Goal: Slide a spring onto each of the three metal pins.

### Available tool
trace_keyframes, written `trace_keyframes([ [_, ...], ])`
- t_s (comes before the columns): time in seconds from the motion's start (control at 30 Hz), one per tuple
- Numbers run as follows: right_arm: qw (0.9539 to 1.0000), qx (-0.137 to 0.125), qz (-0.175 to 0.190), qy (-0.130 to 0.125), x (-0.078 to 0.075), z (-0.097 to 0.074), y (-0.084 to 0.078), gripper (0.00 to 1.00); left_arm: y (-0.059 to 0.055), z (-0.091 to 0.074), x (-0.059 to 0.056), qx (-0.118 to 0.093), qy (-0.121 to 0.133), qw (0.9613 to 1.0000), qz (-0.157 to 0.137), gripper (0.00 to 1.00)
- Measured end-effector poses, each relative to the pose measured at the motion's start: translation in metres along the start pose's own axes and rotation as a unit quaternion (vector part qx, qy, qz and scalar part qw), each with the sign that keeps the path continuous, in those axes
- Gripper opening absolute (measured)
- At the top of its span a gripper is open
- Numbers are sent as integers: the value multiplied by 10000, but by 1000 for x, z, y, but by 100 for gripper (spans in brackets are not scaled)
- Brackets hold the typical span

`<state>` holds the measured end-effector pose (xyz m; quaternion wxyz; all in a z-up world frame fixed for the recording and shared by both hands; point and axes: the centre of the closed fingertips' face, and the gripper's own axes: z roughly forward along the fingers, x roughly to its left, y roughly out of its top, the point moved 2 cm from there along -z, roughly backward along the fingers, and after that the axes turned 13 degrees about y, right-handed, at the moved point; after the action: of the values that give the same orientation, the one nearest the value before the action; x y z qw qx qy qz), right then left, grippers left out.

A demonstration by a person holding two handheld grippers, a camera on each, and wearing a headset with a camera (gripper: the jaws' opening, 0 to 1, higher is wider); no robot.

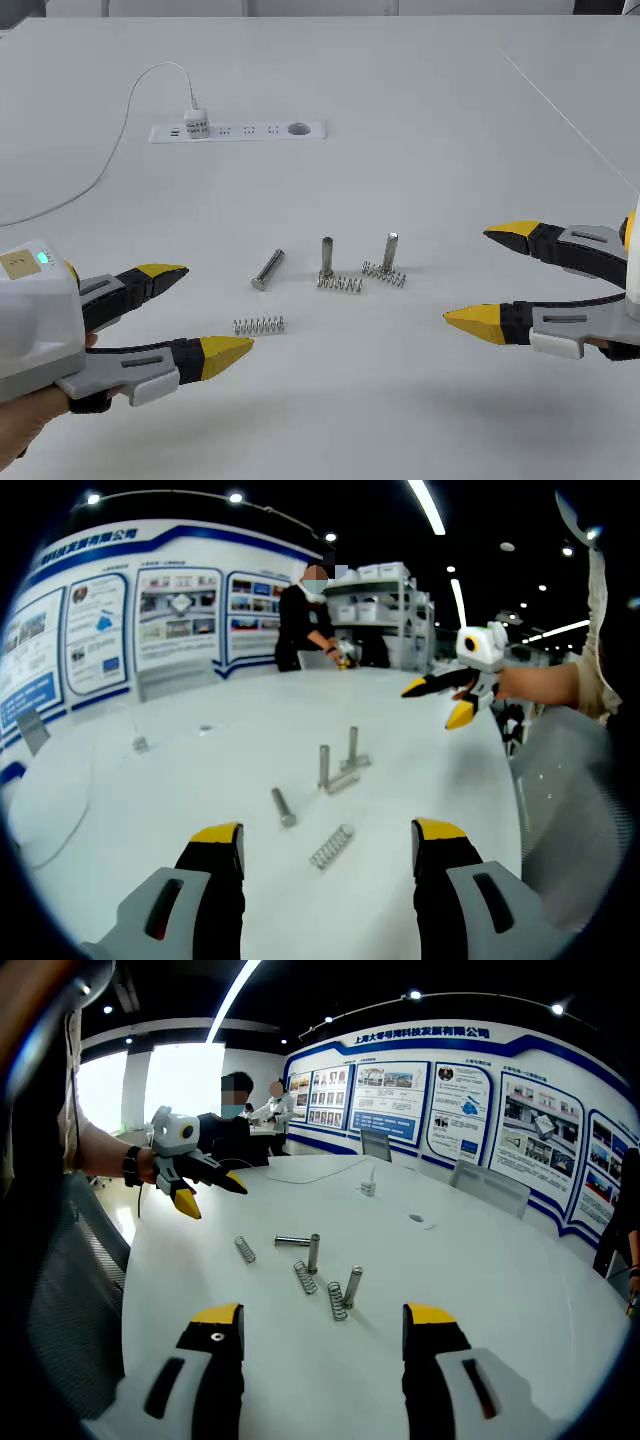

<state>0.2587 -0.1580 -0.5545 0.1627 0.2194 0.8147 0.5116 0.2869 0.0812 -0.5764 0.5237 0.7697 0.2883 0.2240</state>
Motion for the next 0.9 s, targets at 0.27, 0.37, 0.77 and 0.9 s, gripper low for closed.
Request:
trace_keyframes([
  [0.27, 10000, -5, 11, -22, 0, -1, 0, 65, 1, 0, -1, -2, -8, 10000, -3, 69],
  [0.37, 10000, -1, 14, -21, 0, -1, 0, 65, 1, 0, 0, 2, -7, 10000, -2, 69],
  [0.77, 10000, 39, 61, -7, -1, 0, -4, 65, 3, 1, 2, -1, 15, 10000, -24, 66],
  [0.9, 10000, 35, 71, -9, -1, 0, -4, 65, 5, 2, 6, -6, 50, 10000, -71, 65],
])
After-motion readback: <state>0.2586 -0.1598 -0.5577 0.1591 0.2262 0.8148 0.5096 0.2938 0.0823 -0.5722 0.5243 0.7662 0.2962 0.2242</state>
